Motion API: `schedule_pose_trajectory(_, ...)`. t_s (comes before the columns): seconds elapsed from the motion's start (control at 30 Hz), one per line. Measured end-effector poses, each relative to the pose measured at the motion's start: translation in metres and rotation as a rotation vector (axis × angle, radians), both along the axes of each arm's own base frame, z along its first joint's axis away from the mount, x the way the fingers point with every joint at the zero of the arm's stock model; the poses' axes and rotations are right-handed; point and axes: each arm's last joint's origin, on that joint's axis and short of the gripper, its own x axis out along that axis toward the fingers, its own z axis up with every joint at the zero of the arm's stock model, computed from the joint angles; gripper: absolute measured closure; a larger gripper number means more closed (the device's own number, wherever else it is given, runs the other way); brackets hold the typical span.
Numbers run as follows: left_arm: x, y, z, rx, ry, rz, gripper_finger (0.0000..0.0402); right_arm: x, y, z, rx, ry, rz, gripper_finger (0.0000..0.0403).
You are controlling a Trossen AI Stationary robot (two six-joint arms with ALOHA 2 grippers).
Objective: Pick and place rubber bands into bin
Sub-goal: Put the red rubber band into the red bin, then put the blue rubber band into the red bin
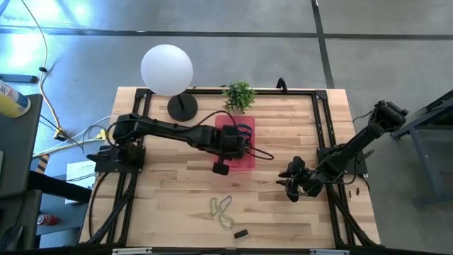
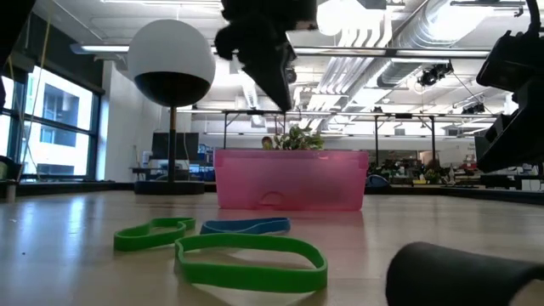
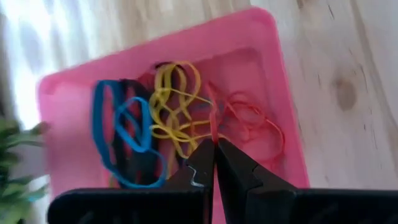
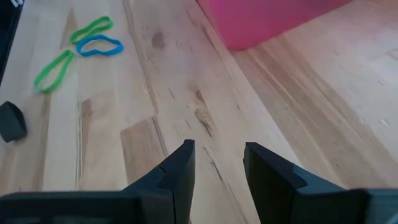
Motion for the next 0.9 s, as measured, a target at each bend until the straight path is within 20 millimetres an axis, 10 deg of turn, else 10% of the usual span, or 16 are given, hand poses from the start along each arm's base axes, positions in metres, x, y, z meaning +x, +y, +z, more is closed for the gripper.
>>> schedule_pose_trajectory(0.63,0.008,-0.003,-0.025,-0.111,0.063,-0.013,0.0270,0.000,0.000,0.000,0.008,0.001,-0.002,0.0274)
schedule_pose_trajectory(0.9,0.000,-0.054,-0.020,-0.228,0.099,-0.105,0.0239,0.000,0.001,0.000,0.022,0.013,0.014,0.0274)
